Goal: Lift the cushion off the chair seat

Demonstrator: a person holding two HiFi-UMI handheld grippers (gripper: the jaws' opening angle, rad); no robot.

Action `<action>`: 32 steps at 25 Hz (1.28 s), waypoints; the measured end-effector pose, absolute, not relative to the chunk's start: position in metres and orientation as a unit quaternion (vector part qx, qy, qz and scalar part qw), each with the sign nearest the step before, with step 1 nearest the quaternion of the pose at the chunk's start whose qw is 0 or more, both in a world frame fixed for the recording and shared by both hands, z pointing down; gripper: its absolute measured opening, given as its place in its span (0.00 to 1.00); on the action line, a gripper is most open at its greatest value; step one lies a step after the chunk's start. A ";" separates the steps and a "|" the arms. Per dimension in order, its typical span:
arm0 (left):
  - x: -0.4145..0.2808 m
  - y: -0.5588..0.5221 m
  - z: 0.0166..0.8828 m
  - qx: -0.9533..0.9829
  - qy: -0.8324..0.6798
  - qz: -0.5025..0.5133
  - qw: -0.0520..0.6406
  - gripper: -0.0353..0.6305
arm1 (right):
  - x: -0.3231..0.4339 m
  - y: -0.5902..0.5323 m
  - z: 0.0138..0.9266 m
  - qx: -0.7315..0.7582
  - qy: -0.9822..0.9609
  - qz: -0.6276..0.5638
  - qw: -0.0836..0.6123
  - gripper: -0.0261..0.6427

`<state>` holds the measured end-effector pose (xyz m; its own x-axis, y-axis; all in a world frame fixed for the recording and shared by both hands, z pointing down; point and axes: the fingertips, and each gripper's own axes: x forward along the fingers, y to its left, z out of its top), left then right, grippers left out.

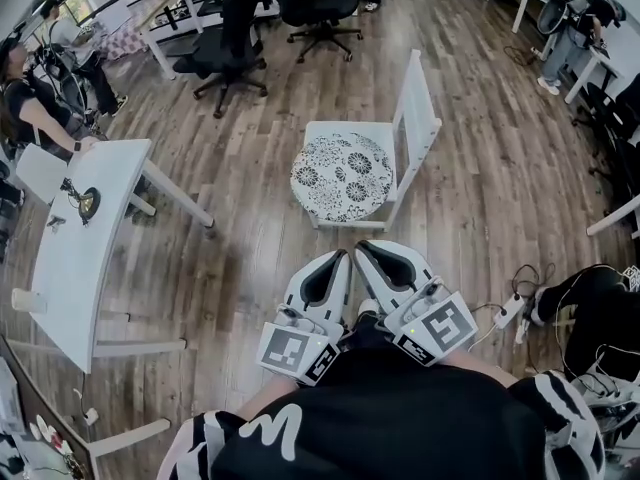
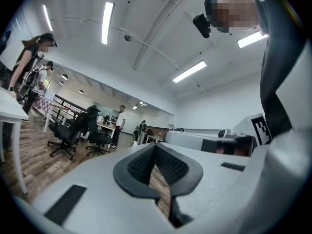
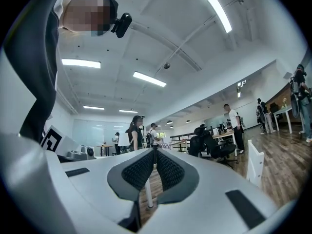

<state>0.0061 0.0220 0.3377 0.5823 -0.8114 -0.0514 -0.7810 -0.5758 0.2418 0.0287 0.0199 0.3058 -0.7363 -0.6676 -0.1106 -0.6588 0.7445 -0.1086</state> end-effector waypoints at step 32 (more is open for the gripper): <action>0.012 -0.114 0.356 0.841 -0.524 -0.076 0.112 0.06 | 0.049 -0.122 0.333 -0.311 0.946 -0.074 0.059 0.08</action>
<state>0.0118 -0.1142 0.3562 0.4389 -0.8985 -0.0104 -0.8645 -0.4254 0.2676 0.0495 -0.1216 0.3331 -0.8001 -0.5963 -0.0646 -0.5790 0.7960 -0.1768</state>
